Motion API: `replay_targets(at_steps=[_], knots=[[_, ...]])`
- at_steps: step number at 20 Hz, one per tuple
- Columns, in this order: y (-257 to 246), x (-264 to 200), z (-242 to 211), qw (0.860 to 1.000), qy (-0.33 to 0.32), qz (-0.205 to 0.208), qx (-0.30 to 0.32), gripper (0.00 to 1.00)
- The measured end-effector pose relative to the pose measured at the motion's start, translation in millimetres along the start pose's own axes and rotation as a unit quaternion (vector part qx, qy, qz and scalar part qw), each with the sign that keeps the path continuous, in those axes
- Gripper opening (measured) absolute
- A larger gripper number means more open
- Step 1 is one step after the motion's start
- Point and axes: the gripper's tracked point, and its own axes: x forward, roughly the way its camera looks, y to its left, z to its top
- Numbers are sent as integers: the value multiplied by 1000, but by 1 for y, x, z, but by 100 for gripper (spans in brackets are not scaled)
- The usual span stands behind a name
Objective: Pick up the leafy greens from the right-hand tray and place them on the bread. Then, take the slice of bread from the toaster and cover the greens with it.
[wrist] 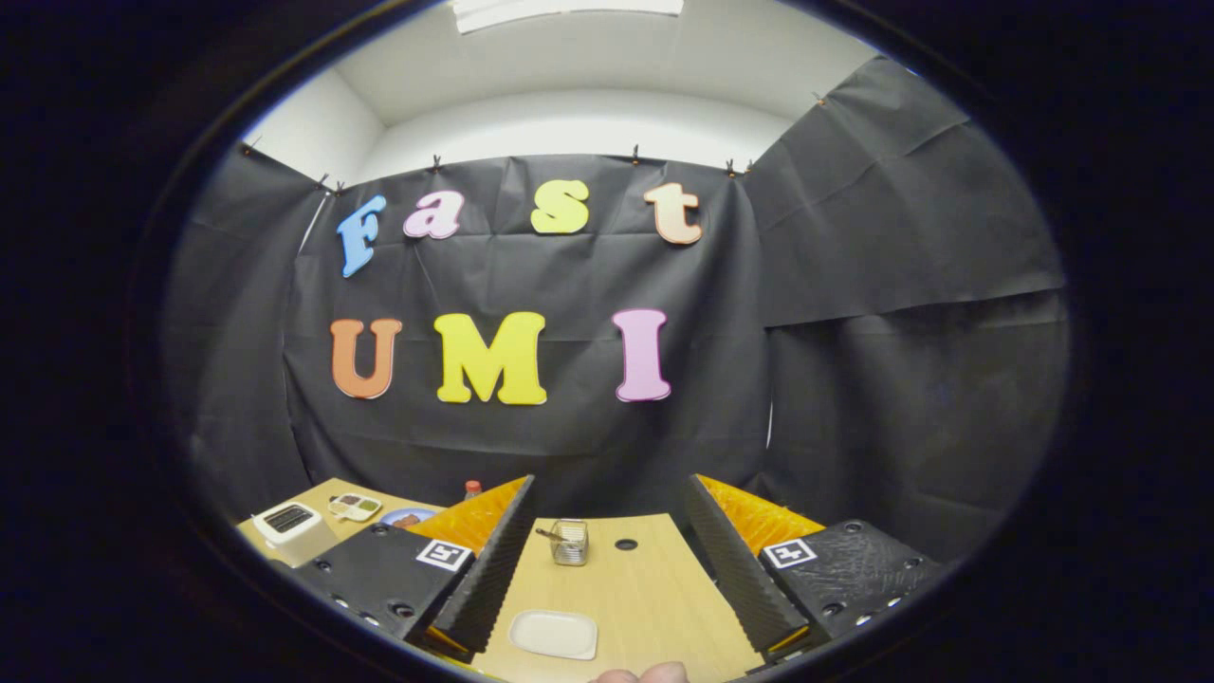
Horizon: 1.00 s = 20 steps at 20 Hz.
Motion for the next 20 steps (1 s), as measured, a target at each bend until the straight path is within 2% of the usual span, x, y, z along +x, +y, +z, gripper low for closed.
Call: replay_targets(at_steps=[20], knots=[[38, -5, 8, 1000, -2, -8, 20, 95]])
